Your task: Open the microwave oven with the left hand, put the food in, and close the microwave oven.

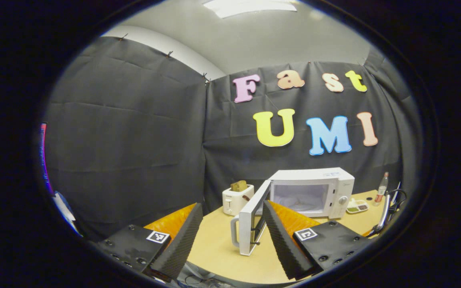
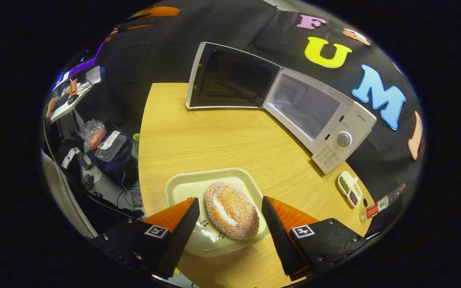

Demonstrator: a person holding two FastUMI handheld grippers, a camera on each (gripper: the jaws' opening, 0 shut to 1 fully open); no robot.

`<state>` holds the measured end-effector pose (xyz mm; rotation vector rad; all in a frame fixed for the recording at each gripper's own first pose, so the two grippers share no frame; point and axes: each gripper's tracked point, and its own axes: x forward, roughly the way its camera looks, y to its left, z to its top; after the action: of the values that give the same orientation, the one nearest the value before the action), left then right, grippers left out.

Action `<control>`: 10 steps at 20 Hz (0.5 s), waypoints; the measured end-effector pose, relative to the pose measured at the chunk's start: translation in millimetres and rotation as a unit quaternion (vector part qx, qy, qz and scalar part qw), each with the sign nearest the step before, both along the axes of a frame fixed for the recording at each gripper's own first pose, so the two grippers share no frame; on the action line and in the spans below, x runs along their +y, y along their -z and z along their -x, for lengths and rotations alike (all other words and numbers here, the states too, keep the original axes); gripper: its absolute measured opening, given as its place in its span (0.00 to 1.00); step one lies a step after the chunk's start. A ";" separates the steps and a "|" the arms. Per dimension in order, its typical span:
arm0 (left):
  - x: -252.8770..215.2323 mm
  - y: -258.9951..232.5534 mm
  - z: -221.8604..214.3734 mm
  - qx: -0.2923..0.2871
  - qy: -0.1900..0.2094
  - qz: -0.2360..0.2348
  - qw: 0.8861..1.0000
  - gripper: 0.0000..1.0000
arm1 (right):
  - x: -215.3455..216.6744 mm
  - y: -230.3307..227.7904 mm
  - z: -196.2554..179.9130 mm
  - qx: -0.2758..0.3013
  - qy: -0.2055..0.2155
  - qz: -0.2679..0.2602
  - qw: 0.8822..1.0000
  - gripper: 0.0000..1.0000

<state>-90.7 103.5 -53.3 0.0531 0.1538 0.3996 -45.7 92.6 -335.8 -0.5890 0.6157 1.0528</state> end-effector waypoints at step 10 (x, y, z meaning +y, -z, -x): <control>-5.1 -9.5 4.3 0.003 -0.012 -0.017 1.000 0.98 | -1.2 15.1 -18.3 -0.036 -0.010 0.030 0.999 0.75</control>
<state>-95.0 98.4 -43.9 0.0863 0.1531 0.4253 -27.5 91.4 -350.9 -0.6833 0.5817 1.0300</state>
